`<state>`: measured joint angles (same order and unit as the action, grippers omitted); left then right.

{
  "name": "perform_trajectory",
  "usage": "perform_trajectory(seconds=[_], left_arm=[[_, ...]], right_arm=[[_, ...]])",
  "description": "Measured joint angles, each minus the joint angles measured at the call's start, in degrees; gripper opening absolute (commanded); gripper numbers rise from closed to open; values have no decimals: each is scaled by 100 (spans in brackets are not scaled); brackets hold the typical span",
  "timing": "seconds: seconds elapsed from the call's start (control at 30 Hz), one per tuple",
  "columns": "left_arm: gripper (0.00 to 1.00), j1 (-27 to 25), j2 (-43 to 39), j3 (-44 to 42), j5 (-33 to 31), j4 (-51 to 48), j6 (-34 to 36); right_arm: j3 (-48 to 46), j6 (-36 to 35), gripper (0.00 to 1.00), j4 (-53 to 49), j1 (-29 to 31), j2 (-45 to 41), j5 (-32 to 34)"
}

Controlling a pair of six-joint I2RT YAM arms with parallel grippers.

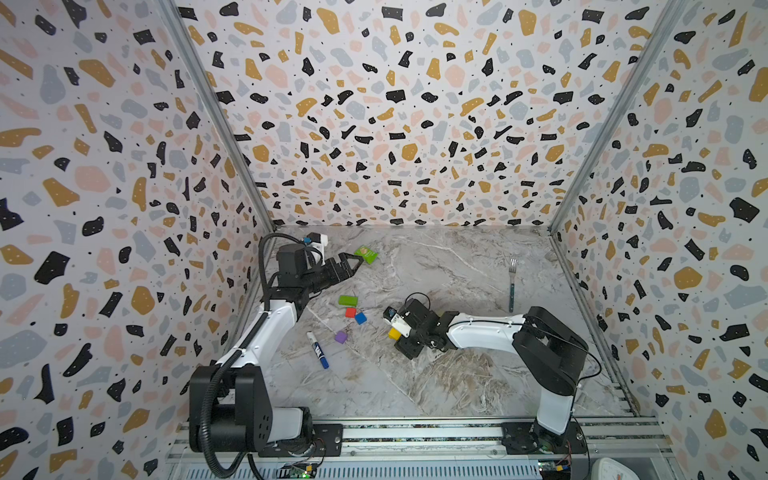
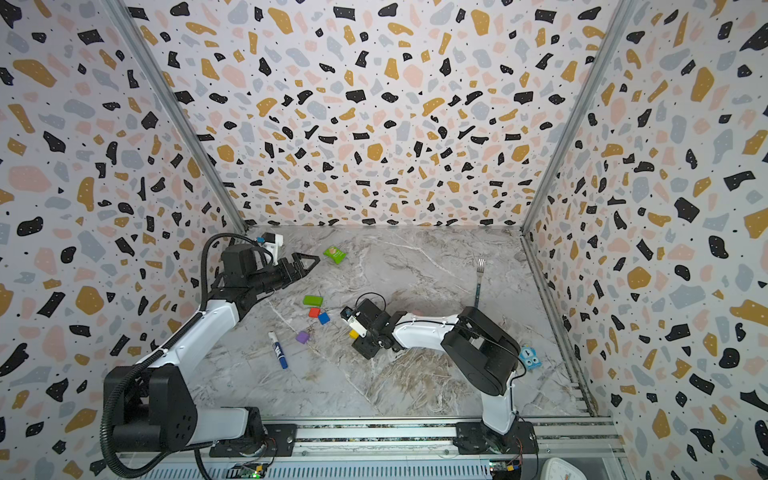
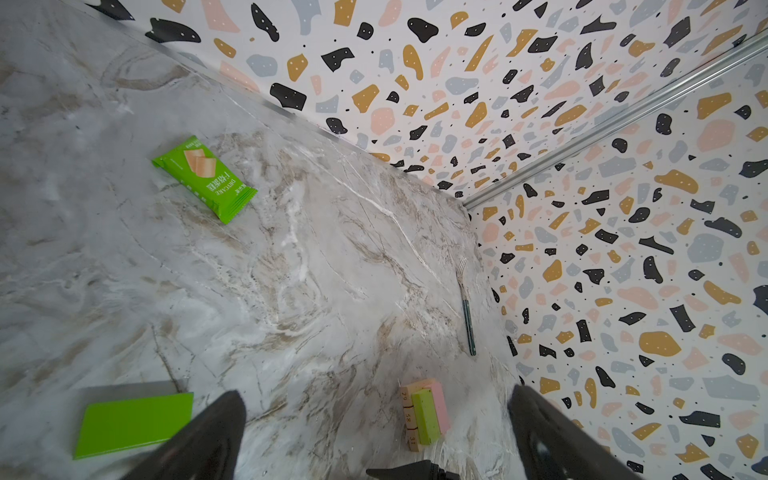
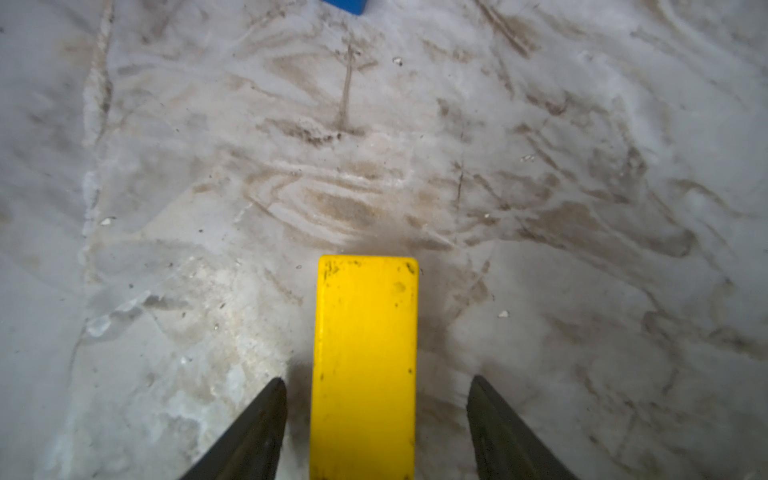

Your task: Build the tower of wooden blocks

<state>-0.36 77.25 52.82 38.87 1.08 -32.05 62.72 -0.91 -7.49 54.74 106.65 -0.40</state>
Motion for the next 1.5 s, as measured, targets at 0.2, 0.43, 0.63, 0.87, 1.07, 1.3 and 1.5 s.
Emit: perform_trajectory(seconds=[0.2,0.43,0.63,0.87,1.07,1.3,1.5], left_arm=[[100,0,2,0,0,-2,0],[100,0,2,0,0,-2,4],[100,0,2,0,0,-2,13],[100,9,2,0,-17,-2,13],[100,63,2,0,-63,-2,9],[100,111,2,-9,-87,-2,-11],[100,131,2,-9,-90,0,-11]], right_arm=[[4,0,70,2,-166,-131,168],[50,20,70,0,-262,-138,479],[142,127,71,-15,-313,-151,457],[407,697,89,-216,-326,-415,-42],[870,2013,90,-463,-286,-422,-144],[962,3506,92,-767,-236,-271,-83],[1241,4127,93,-960,-46,249,282]])
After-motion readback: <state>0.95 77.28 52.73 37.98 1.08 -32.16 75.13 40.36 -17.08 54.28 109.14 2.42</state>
